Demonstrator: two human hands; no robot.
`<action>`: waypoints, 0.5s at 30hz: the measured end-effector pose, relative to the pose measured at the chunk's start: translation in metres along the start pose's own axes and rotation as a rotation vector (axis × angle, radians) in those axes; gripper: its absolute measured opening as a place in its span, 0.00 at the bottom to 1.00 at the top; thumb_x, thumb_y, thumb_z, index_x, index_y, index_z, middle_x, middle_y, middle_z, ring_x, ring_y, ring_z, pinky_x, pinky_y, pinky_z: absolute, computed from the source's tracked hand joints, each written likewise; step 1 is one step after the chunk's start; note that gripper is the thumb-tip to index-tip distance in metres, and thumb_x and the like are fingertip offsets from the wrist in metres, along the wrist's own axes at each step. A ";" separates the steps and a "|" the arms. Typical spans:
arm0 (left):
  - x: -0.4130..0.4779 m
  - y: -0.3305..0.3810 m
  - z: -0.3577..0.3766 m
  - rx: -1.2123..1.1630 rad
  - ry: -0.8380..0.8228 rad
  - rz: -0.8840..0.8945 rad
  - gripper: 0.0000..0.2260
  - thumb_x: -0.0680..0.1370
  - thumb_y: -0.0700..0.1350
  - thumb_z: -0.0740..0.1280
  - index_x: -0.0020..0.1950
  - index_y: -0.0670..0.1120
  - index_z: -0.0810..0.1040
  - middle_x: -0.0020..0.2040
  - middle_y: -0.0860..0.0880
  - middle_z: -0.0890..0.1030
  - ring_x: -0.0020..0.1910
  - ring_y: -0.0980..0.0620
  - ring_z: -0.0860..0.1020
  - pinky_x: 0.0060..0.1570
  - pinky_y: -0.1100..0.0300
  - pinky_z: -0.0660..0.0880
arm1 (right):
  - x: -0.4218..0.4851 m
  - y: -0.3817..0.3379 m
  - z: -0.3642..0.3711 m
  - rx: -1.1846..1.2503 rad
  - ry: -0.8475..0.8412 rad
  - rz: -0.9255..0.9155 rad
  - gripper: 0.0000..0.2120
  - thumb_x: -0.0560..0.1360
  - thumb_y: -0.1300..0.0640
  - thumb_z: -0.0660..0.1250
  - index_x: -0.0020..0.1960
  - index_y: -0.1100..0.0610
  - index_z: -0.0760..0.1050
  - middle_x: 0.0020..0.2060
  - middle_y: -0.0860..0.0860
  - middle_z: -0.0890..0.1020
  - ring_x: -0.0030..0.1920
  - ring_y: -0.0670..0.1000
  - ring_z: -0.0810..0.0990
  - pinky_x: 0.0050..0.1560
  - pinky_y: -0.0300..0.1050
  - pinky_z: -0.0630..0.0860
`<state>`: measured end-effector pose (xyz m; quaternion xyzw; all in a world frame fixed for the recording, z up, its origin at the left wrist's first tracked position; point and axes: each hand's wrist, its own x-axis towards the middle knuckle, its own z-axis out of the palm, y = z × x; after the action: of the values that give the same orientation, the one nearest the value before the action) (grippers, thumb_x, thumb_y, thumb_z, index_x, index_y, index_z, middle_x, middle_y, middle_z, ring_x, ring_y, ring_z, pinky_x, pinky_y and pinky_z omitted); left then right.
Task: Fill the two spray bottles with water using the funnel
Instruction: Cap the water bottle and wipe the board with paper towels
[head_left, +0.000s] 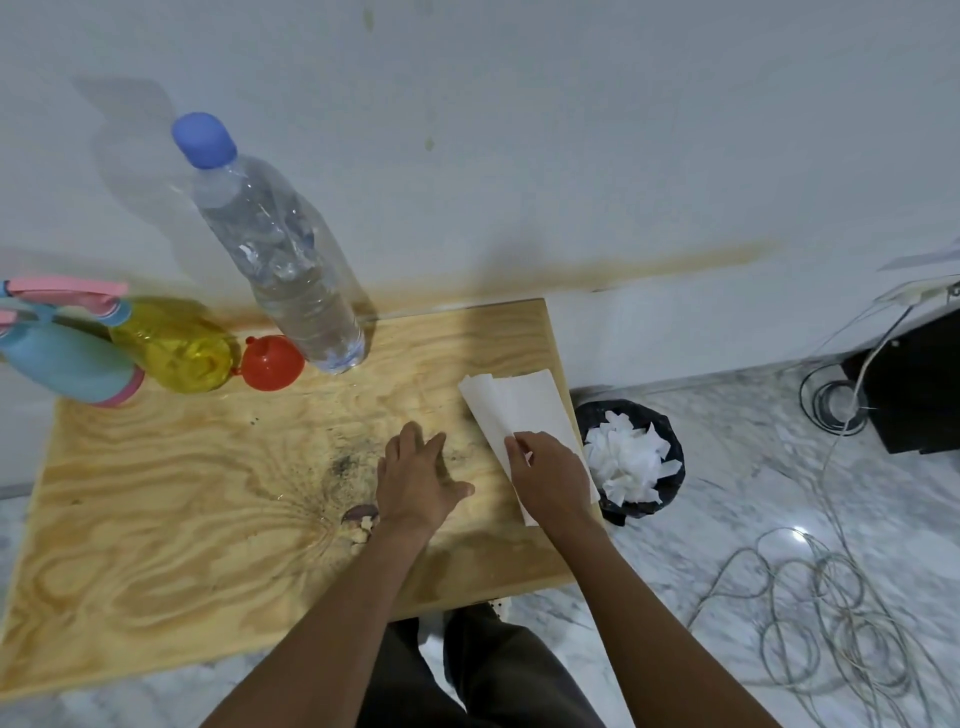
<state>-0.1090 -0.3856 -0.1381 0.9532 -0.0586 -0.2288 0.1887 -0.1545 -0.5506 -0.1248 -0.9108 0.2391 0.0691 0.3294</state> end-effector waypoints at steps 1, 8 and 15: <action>0.000 0.000 0.000 0.000 0.001 0.000 0.38 0.69 0.62 0.74 0.75 0.52 0.67 0.76 0.48 0.57 0.74 0.46 0.56 0.72 0.49 0.63 | 0.000 0.000 0.000 0.006 -0.015 0.000 0.16 0.82 0.47 0.58 0.53 0.54 0.81 0.46 0.48 0.83 0.46 0.51 0.81 0.48 0.47 0.76; 0.001 0.001 -0.001 0.009 -0.022 0.001 0.39 0.69 0.61 0.74 0.76 0.52 0.65 0.75 0.49 0.58 0.74 0.46 0.57 0.71 0.48 0.64 | 0.003 0.002 -0.008 0.090 -0.024 0.070 0.15 0.83 0.51 0.55 0.43 0.55 0.73 0.35 0.48 0.78 0.38 0.53 0.77 0.43 0.52 0.75; 0.006 0.005 -0.001 0.044 -0.035 -0.013 0.39 0.68 0.61 0.75 0.75 0.52 0.65 0.72 0.49 0.59 0.71 0.46 0.59 0.68 0.48 0.67 | -0.002 0.000 -0.020 0.174 -0.035 0.110 0.13 0.83 0.48 0.56 0.61 0.52 0.74 0.46 0.43 0.78 0.48 0.50 0.79 0.48 0.48 0.74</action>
<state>-0.1038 -0.3907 -0.1381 0.9534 -0.0608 -0.2451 0.1654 -0.1569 -0.5629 -0.1086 -0.8628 0.2882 0.0820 0.4072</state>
